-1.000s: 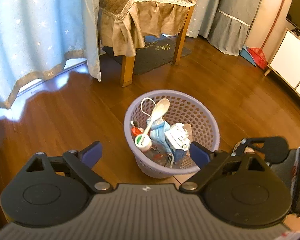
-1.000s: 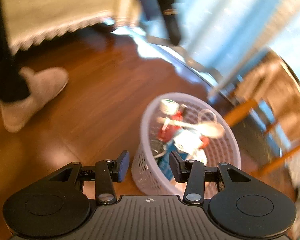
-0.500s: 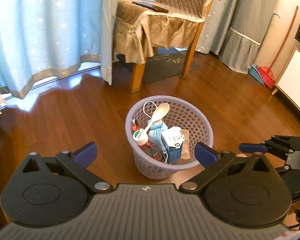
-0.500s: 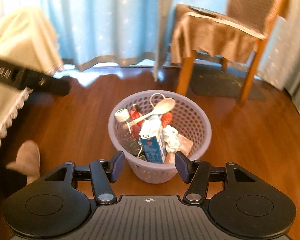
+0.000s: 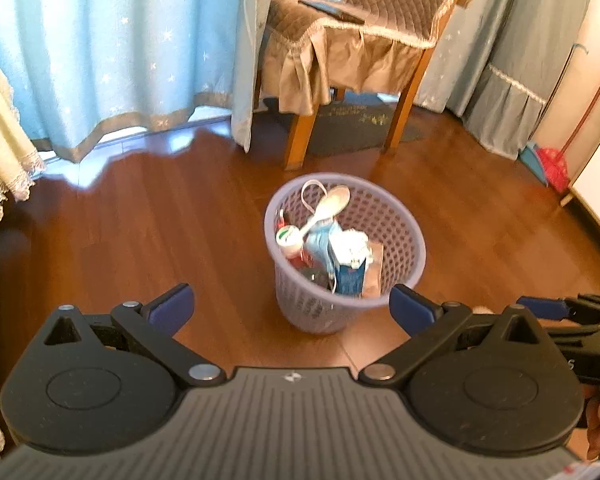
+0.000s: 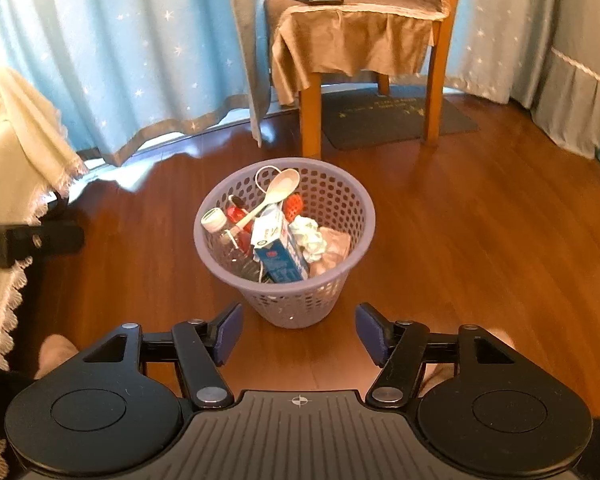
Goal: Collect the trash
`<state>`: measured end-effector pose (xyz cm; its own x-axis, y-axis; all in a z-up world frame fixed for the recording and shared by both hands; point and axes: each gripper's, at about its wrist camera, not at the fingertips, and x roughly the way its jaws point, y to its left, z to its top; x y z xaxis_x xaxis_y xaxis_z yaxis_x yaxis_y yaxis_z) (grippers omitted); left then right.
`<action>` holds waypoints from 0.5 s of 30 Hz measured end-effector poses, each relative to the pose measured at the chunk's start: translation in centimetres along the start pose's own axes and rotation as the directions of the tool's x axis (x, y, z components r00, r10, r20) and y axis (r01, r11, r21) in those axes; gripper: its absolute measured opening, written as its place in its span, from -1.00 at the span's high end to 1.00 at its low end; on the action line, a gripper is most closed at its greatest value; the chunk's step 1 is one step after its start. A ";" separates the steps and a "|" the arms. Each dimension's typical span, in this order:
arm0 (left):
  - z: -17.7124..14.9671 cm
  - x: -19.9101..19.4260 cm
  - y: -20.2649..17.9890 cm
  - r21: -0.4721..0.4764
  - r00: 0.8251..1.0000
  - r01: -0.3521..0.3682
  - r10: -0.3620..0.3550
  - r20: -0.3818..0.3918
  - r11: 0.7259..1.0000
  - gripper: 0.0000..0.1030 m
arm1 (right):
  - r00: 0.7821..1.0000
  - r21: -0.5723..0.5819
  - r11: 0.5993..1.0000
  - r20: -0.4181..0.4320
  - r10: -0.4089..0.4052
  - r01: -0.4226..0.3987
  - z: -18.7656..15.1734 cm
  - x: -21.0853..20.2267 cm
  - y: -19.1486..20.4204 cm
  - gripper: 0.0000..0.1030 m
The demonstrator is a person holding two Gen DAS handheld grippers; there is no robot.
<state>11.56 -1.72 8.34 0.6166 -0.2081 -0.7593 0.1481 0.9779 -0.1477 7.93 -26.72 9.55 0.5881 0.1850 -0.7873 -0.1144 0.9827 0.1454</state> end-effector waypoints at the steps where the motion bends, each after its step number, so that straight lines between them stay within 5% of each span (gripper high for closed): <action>1: -0.2 -0.3 -0.3 0.005 1.000 -0.006 0.006 -0.003 1.000 -0.98 | 1.000 -0.001 1.000 -0.001 -0.003 0.003 -0.1 -0.3 0.1 -0.17; 15: -3.2 -1.8 -1.3 0.026 0.998 -0.029 0.030 -0.049 0.999 -0.98 | 1.000 0.016 1.000 0.001 -0.012 0.012 -1.4 -3.0 0.9 -0.30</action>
<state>7.80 -2.57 7.92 0.5824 -0.1774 -0.7933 0.1507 0.9825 -0.1091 4.95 -26.40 11.17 0.5903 0.1731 -0.7884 -0.0946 0.9848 0.1455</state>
